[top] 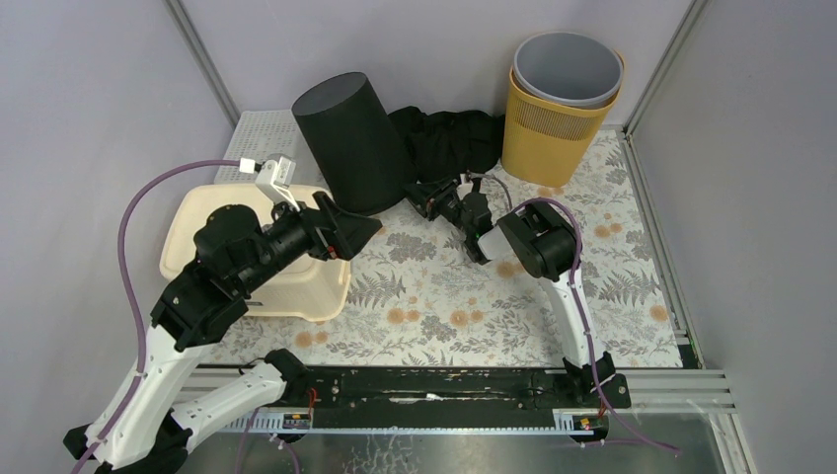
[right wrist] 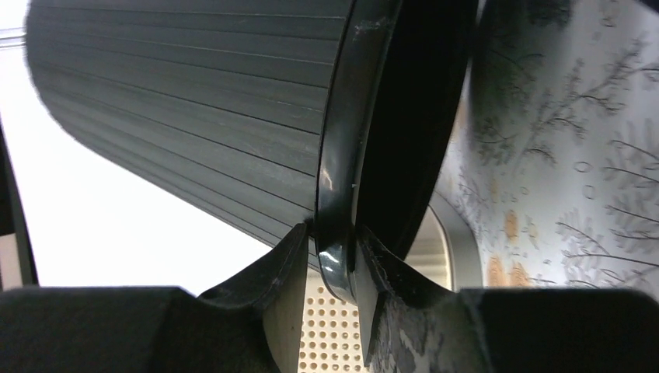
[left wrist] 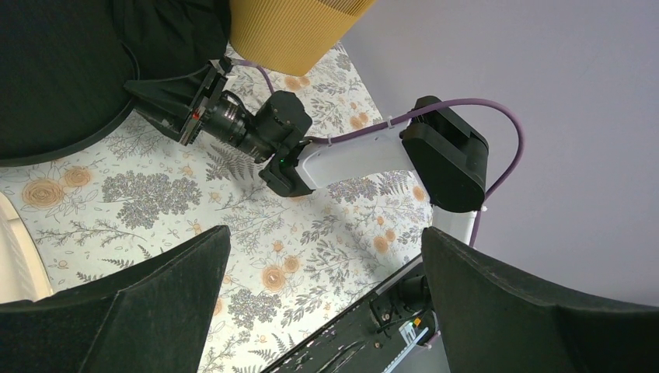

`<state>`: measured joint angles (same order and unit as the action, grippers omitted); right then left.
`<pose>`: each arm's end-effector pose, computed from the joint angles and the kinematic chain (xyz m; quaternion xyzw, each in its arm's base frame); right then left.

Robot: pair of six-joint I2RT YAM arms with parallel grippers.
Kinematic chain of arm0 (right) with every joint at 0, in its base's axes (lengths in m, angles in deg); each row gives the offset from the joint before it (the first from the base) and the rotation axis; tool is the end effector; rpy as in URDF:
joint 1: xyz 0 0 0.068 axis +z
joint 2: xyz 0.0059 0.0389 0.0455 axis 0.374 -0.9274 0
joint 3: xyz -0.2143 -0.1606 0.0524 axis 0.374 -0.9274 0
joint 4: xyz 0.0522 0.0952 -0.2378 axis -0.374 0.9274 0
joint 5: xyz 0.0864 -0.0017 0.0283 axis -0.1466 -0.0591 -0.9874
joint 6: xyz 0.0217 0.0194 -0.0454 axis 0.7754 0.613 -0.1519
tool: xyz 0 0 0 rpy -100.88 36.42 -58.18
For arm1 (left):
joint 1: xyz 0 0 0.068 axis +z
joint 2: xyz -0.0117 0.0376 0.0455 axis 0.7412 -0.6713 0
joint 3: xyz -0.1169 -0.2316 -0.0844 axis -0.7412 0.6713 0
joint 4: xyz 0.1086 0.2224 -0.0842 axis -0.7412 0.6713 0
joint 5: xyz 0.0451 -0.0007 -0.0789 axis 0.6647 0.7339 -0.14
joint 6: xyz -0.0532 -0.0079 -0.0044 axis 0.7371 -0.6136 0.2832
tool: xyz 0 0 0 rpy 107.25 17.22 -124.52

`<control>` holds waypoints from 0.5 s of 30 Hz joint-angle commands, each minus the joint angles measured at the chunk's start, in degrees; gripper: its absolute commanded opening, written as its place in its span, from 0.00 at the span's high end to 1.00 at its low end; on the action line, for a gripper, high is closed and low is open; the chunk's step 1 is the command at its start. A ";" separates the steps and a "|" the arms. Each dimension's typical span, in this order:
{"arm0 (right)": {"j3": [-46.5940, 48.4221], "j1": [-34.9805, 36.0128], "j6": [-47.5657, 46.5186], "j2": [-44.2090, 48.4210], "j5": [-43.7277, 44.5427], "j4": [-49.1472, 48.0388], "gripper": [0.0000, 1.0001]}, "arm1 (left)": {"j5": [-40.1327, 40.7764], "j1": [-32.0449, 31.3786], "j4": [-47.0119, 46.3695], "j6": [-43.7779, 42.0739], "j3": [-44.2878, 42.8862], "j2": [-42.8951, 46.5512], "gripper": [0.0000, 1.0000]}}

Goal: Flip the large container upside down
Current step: Turn the container upside down at the center of the board.

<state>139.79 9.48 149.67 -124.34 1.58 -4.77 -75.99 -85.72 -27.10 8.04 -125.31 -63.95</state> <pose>0.3879 0.2476 0.1118 0.2435 0.5894 0.7179 0.2792 0.1018 -0.0812 0.4512 0.0379 0.7627 -0.3948 0.5108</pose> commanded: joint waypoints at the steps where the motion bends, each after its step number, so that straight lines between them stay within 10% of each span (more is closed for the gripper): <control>1: 0.13 0.36 -2.36 1.45 -1.90 3.75 0.66 | -1.03 -0.34 -3.59 0.35 0.40 0.43 0.00; 15: 1.73 0.90 -3.16 0.17 -3.81 7.88 0.64 | -1.19 -0.34 -3.85 0.33 1.52 0.95 0.00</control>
<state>139.74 9.66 147.84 -124.41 -1.10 3.23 -76.62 -85.72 -27.69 8.06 -124.28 -63.44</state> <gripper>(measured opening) 0.350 1.001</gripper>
